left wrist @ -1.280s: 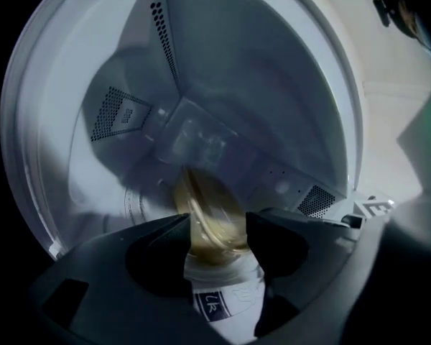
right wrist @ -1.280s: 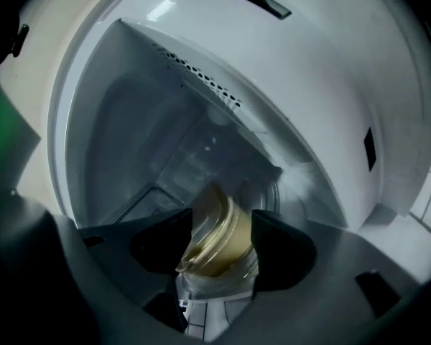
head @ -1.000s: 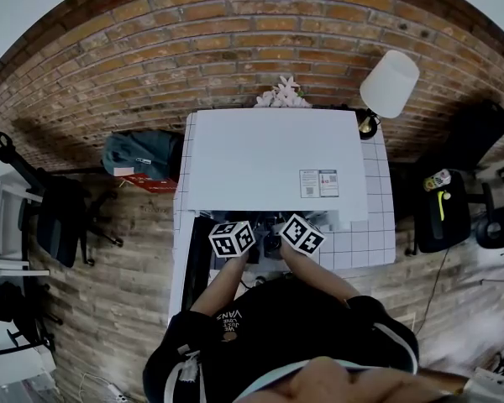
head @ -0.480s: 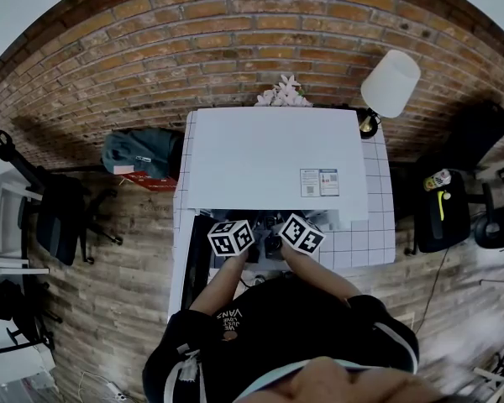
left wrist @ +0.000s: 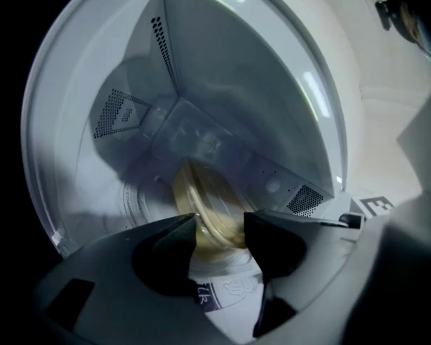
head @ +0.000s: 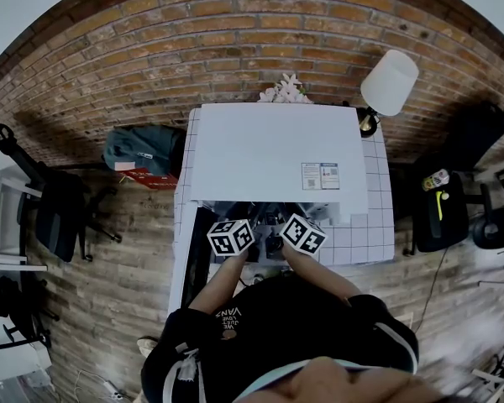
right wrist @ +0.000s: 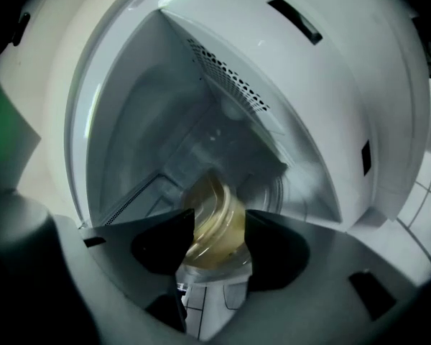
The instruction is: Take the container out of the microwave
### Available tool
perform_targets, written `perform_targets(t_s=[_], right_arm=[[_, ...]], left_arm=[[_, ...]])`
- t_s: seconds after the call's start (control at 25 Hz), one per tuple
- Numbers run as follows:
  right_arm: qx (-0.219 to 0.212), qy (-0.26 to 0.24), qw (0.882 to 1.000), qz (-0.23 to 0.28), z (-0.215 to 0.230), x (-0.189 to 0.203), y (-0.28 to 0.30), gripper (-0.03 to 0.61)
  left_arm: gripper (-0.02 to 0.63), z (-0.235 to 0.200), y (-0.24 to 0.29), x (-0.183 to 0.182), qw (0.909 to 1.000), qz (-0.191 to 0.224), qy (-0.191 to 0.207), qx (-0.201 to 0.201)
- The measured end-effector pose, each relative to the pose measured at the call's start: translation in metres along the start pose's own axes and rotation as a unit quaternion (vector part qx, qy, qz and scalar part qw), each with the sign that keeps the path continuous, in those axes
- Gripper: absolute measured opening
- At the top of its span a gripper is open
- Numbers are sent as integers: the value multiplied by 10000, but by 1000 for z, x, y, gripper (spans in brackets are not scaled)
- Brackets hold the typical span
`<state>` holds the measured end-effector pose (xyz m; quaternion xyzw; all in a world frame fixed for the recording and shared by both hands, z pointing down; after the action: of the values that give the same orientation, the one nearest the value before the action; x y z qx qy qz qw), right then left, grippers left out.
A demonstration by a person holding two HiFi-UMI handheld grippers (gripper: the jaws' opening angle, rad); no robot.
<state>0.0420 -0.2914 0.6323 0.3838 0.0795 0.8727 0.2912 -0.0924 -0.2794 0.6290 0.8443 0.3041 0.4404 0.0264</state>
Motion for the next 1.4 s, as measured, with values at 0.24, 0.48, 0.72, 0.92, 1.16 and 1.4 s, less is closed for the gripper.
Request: perform_targets(t_s=[0.24, 0.48, 0.72, 0.92, 1.16, 1.4], right_arm=[[0, -64, 10000, 59, -5, 10, -16, 215], [23, -99, 9998, 182, -12, 21, -40, 215], [50, -32, 9995, 303, -17, 34, -66, 215], [113, -28, 9992, 374, -19, 47, -86, 213], [181, 14, 9988, 461, -19, 66, -107, 213], [179, 51, 9986, 502, -21, 76, -122, 213]], left_arm=[[216, 5, -18, 4, 10000, 27, 45, 68], [216, 13, -40, 12, 9998, 38, 92, 183], [216, 22, -60, 25, 9994, 10, 140, 312], [216, 26, -78, 37, 9991, -45, 193, 386], [216, 31, -98, 48, 9984, -134, 245, 491], [216, 35, -113, 58, 9982, -162, 265, 520]])
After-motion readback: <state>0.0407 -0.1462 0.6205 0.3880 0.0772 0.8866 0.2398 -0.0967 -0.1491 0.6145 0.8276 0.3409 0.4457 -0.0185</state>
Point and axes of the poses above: the fingertips, and each gripper's own axes: y forward along the fingers, z to its right, x out of its underside, the point moved 6 cm from there along -y, backward along the fingers, and after that the axes turned 1 degree about -y, right-handed, at the moved point
